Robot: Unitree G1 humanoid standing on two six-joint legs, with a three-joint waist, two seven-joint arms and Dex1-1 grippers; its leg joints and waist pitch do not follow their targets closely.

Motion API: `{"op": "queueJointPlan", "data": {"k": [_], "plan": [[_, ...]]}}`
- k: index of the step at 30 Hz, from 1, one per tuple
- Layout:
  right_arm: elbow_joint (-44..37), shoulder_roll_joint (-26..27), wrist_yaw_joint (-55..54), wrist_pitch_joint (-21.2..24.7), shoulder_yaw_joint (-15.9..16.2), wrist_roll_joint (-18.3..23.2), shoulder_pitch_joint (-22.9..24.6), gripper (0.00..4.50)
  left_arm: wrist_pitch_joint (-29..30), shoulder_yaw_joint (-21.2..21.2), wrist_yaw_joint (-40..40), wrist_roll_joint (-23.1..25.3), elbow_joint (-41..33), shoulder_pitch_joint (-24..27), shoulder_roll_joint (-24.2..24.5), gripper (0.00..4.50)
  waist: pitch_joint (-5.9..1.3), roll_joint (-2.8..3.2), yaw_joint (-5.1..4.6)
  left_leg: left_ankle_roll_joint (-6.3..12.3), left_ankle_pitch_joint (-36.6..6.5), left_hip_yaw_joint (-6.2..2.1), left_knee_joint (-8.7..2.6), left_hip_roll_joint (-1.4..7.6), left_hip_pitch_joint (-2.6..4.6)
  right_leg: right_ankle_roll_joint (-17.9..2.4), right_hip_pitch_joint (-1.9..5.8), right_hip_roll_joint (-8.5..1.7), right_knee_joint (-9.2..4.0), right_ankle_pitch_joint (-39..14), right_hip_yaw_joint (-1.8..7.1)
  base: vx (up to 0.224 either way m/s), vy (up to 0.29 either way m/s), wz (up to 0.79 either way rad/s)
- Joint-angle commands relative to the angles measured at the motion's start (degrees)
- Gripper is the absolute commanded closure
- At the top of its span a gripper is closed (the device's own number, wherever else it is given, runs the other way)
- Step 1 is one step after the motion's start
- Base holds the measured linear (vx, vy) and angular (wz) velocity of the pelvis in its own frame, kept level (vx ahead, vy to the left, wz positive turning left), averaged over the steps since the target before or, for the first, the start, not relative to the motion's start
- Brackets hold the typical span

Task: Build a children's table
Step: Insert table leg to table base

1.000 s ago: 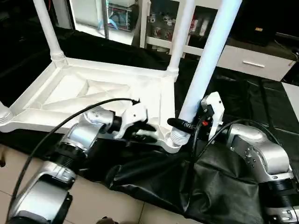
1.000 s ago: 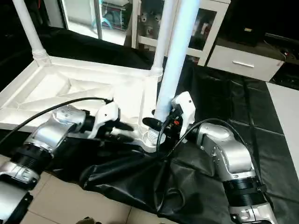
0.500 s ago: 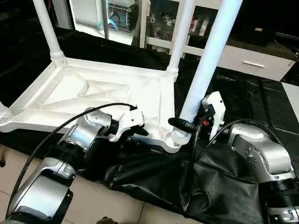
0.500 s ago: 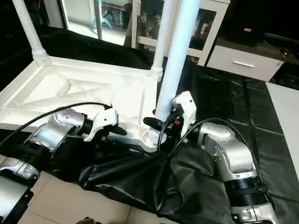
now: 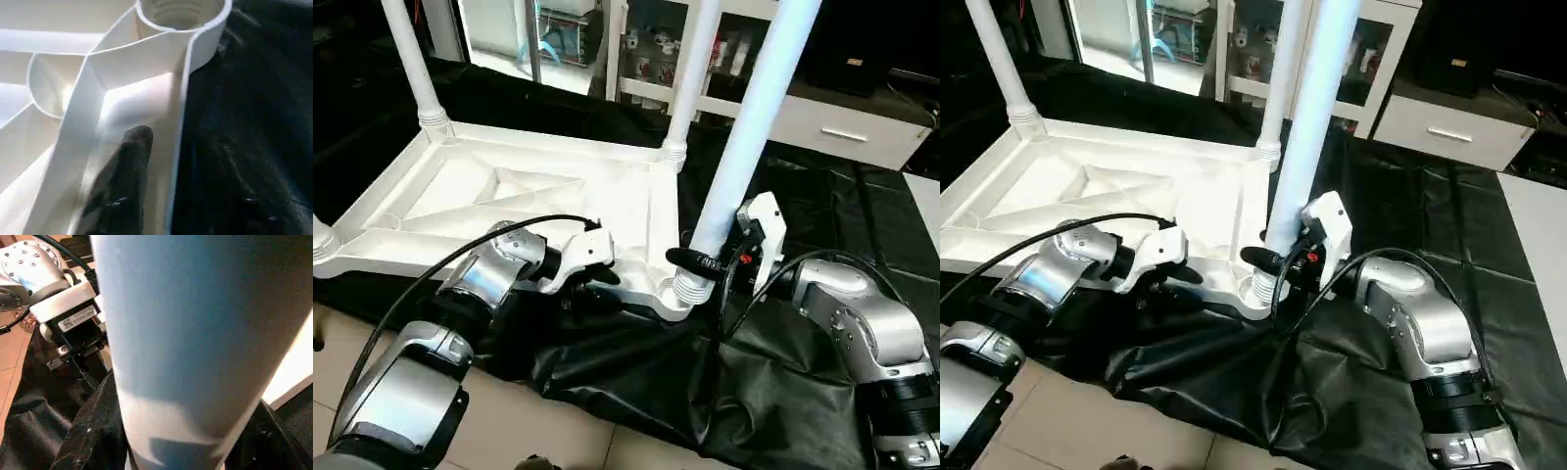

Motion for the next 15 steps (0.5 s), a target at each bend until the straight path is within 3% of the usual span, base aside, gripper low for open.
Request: {"op": "queueJointPlan", "data": {"k": [1, 8, 15], "plan": [[-1.3, -0.7, 0.3, 0.6, -0.4, 0.8, -0.2, 2.63, -0.2, -1.2, -0.5, 1.1, 1.6, -0.2, -0.3, 3.11, -4.39, 0.88, 0.21, -0.61, -13.1, -0.58, -4.38, 1.65, 0.91, -13.8, 3.0, -3.32, -3.88, -5.7, 2.66, 0.0, 0.0, 0.0], [-1.1, -0.6, 0.5, 0.5, -0.4, 0.7, -0.3, 2.63, -1.4, -2.4, -1.4, 2.8, 2.5, -0.3, 0.1, 3.78, -4.32, 0.9, 0.2, -0.95, -14.3, -0.69, -4.49, 1.71, 0.97, -13.1, 2.93, -3.4, -4.15, -8.4, 2.68, 0.0, 0.0, 0.0], [-0.8, -0.5, 0.0, -0.1, -0.6, 0.0, -0.7, 2.63, -1.1, -2.3, -1.6, 3.4, 2.8, -0.5, 0.2, 4.29, -4.43, 0.76, 0.14, -0.36, -12.4, -0.58, -4.36, 1.7, 0.93, -14.2, 3.0, -3.3, -3.7, -4.5, 2.64, 0.0, 0.0, 0.0]]}}
